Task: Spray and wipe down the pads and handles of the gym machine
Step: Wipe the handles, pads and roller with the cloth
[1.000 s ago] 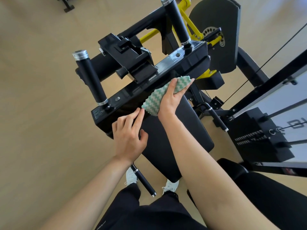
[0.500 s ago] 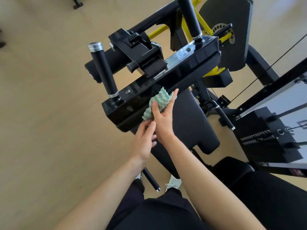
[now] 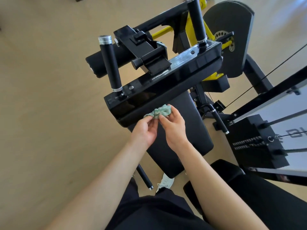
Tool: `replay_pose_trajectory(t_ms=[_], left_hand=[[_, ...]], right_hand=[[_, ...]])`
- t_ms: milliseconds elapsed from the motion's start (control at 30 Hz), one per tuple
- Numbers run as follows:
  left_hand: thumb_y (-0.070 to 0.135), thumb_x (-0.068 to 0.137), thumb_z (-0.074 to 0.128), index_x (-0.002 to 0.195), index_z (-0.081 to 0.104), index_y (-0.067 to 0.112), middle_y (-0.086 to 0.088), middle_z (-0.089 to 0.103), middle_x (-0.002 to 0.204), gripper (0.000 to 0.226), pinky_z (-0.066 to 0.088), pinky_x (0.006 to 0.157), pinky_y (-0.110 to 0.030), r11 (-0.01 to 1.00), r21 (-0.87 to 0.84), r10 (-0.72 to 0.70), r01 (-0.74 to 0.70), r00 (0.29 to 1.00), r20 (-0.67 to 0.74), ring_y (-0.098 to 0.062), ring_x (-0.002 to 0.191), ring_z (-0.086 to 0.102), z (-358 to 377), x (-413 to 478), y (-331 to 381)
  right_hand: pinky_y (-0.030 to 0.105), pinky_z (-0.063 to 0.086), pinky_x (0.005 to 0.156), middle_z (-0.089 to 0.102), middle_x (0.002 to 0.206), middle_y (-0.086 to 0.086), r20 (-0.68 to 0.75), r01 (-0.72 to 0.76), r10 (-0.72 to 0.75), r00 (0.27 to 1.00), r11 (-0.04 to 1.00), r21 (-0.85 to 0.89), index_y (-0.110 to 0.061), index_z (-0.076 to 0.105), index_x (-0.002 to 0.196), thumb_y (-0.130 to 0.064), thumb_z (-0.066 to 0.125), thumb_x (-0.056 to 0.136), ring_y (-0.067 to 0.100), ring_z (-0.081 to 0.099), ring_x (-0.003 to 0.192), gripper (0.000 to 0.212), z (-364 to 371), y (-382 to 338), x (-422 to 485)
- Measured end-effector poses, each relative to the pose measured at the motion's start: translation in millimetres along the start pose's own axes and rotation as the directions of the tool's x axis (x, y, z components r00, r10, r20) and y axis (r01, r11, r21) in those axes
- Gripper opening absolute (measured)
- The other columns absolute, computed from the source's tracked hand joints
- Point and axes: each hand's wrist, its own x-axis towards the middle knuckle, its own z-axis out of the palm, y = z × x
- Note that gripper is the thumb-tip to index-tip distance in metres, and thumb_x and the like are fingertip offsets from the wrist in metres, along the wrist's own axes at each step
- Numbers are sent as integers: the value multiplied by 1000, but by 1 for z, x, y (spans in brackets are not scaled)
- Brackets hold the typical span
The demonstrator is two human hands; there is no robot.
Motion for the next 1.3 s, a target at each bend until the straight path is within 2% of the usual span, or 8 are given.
replay_pose_trajectory(t_ms=[133,233,400,767,900,1033,1167,1300], left_hand=[[2,105,50,101,66,-5,-17,78,84,18,60,56,-26,993,-109,33,-35,999,-22,-21,70,78,-23,-15,7],[7,105,53,100,66,0,-13,79,82,16,60,57,-24,989,-129,76,-78,997,-20,-18,72,78,-38,-30,11],[13,102,61,106,65,1,-12,79,82,14,61,59,-24,980,-165,103,-110,993,-51,-17,73,78,-46,-35,16],[10,102,61,116,66,-2,-18,78,104,20,57,94,-33,983,-181,18,0,995,98,-26,108,72,3,-13,-6],[12,101,62,120,66,-3,-17,78,108,25,60,87,-30,987,-161,28,-15,996,81,-24,107,73,4,-12,-10],[12,100,64,111,68,-1,-15,79,104,18,61,65,-24,985,-161,66,-66,998,-5,-19,91,78,-24,-14,1],[12,101,62,108,66,0,-11,80,92,14,60,67,-20,974,-159,146,-158,986,-85,-17,106,71,-53,-17,10],[12,99,64,111,67,-1,-13,79,101,18,61,75,-22,984,-116,128,-132,991,-36,-18,105,73,-39,-17,4]], right_hand=[[47,56,102,77,113,10,22,-28,28,999,999,-17,-8,63,129,7,67,92,23,74,109,39,17,3,-5],[45,58,99,77,113,9,29,-65,65,997,998,16,-5,58,135,4,72,90,22,74,107,48,28,7,-13],[42,61,93,76,109,5,-43,-106,110,993,991,83,-17,56,129,-4,78,88,17,76,101,48,42,7,-19],[36,62,90,73,115,8,-252,-32,90,964,973,228,-14,55,125,3,75,87,19,75,104,46,12,-21,16],[40,61,94,74,116,6,-221,-28,81,972,972,232,-14,57,123,4,73,89,18,74,105,41,11,-19,15],[35,62,89,76,112,4,-107,-99,120,987,978,185,-15,58,121,2,72,91,17,75,102,38,35,-2,-5],[30,62,81,77,107,8,39,-151,147,988,971,187,-10,58,120,3,69,93,20,77,97,32,46,8,-20],[37,64,83,78,102,11,-25,-100,108,994,972,212,-5,60,117,1,70,94,23,78,94,27,32,-4,-10]])
